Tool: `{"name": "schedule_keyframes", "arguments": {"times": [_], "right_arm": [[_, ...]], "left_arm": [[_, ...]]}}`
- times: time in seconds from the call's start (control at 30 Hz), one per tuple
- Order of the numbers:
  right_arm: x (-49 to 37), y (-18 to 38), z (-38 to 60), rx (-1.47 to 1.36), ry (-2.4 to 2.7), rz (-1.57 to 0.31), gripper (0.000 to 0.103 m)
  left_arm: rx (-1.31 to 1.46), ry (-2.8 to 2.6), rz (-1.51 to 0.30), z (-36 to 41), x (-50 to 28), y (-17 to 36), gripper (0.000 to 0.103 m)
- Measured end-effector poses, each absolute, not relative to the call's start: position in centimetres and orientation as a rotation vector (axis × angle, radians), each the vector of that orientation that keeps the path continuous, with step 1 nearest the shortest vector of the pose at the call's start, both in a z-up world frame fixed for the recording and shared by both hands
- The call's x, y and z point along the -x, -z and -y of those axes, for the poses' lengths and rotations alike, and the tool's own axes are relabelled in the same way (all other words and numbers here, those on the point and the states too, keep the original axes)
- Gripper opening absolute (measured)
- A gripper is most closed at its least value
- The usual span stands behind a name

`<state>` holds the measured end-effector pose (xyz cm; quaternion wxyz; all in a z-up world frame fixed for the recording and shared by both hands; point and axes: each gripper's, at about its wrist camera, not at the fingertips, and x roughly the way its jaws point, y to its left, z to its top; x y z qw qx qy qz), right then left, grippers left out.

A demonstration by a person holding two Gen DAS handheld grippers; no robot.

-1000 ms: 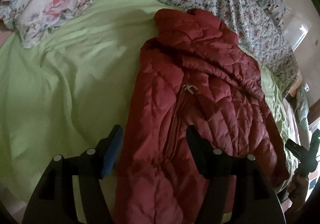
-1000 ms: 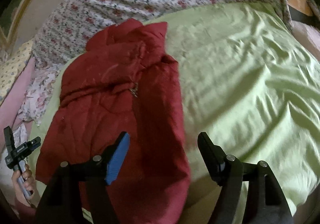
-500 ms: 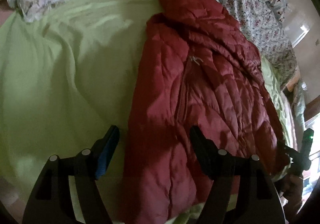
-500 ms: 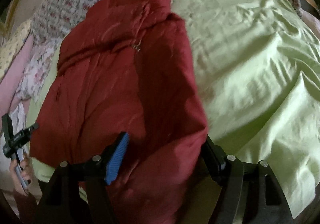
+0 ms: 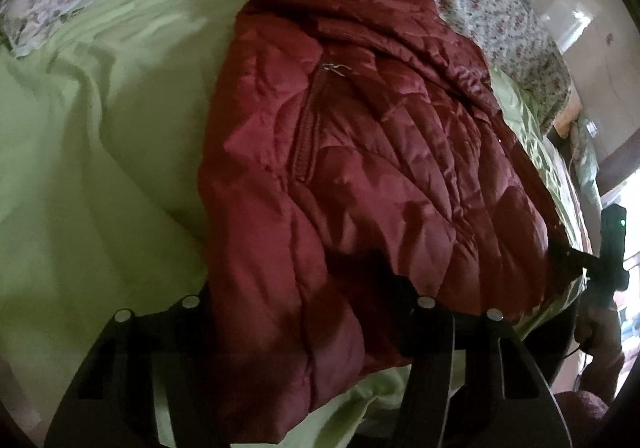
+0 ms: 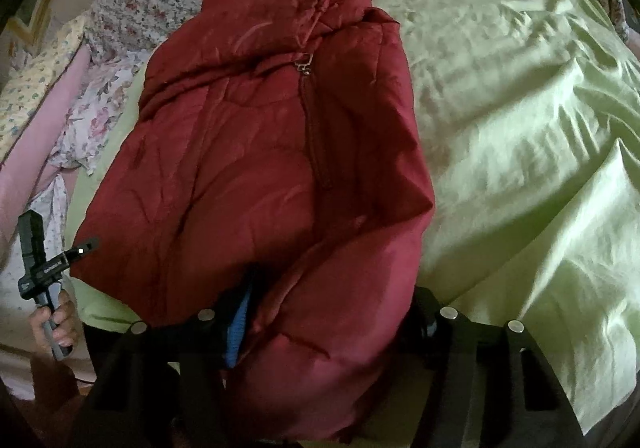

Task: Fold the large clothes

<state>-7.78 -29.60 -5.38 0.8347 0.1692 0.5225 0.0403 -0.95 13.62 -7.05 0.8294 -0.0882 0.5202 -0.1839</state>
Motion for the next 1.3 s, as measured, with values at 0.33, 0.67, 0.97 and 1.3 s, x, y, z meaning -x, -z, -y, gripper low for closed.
{"name": "schedule_keyframes", "arguments": {"times": [0.33, 0.67, 0.97, 1.3], "right_arm": [[7.9, 5.5, 28.9, -0.355, -0.091, -1.099, 0.051], [8.6, 4.3, 28.7, -0.388, -0.142, -1.055, 0.028], [10.0, 2.3, 29.5, -0.453, -0.233, -0.972, 0.024], [9.6, -1.7, 31.9, -0.622, -0.342, -0.745, 0.021]], "left_arm": [[0.199, 0.404, -1.109, -14.1, 0.8, 7.4, 0.026], [0.238, 0.471, -1.050, -14.8, 1.5, 5.6, 0.016], [0.341, 0.527, -0.981, -16.4, 2.2, 3.5, 0.014], [0.425, 0.568, -0.795, -17.6, -0.2, -2.3, 0.014]]}}
